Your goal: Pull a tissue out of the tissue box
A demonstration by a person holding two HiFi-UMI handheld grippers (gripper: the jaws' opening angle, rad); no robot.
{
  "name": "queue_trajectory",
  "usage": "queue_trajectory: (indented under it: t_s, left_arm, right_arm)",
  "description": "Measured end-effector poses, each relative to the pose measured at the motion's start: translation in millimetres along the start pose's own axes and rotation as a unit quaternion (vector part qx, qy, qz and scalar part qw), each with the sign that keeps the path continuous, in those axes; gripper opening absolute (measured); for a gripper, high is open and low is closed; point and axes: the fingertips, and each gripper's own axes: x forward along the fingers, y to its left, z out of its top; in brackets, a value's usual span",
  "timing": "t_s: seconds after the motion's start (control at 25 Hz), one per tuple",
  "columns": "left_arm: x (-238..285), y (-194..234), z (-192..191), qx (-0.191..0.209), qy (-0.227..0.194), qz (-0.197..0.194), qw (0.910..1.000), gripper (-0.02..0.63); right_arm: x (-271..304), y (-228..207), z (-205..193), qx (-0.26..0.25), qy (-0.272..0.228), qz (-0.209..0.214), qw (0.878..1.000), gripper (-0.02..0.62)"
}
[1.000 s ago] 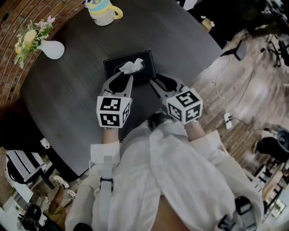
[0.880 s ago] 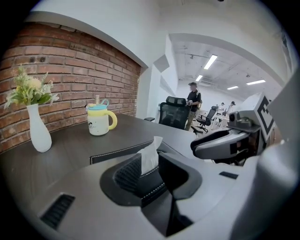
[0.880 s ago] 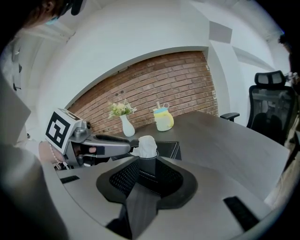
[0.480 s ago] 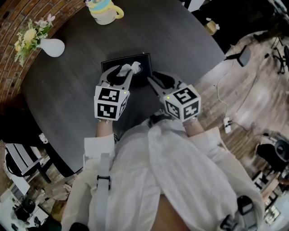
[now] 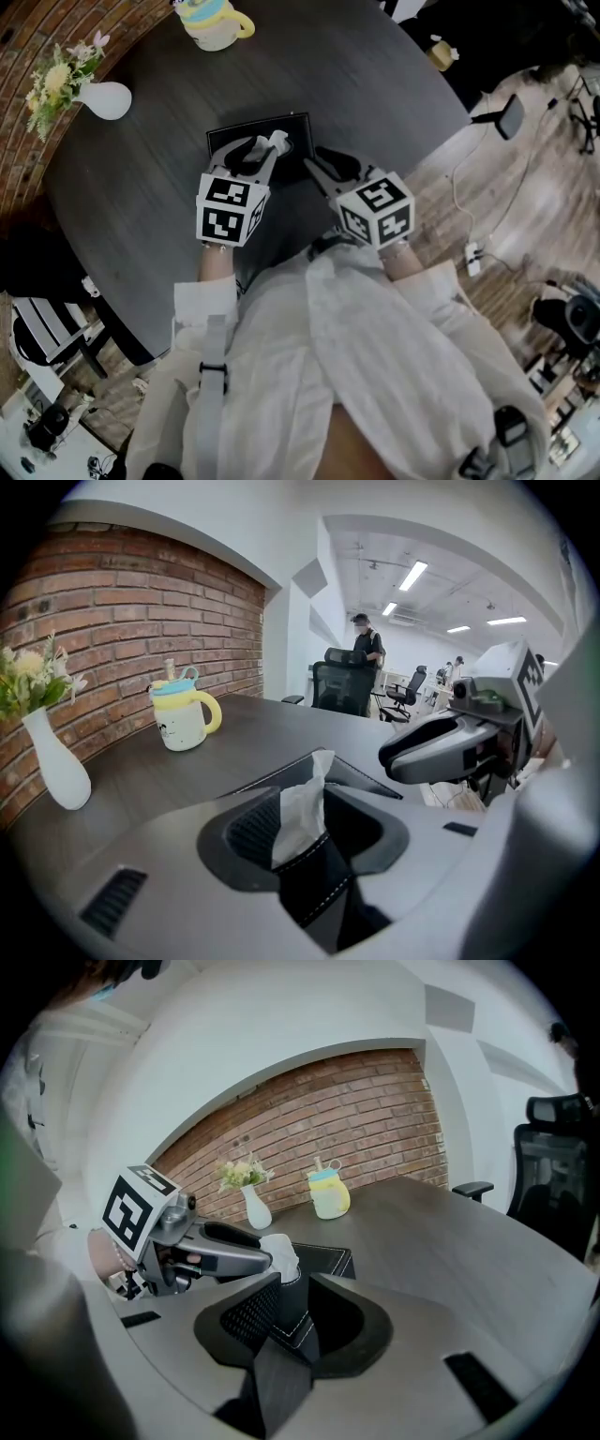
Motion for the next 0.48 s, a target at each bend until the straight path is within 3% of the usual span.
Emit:
queue_trajectory:
  t_s: [0.2,0.48]
  left_arm:
    - [2.6,-2.5,-2.0,0.01,0.014,-0.001,0.9999,0.138]
    - [2.9,2.2,-4.9,0.031,0.027,0.014,0.9991,0.049]
  right_arm:
    - [-0.9,-3.6,-2.4,-0.007,0.004,-0.005,1.0,0.087]
    - [-0.9,-7.0,-0.7,-0.013,0.005,-0.013,1.0,0.078]
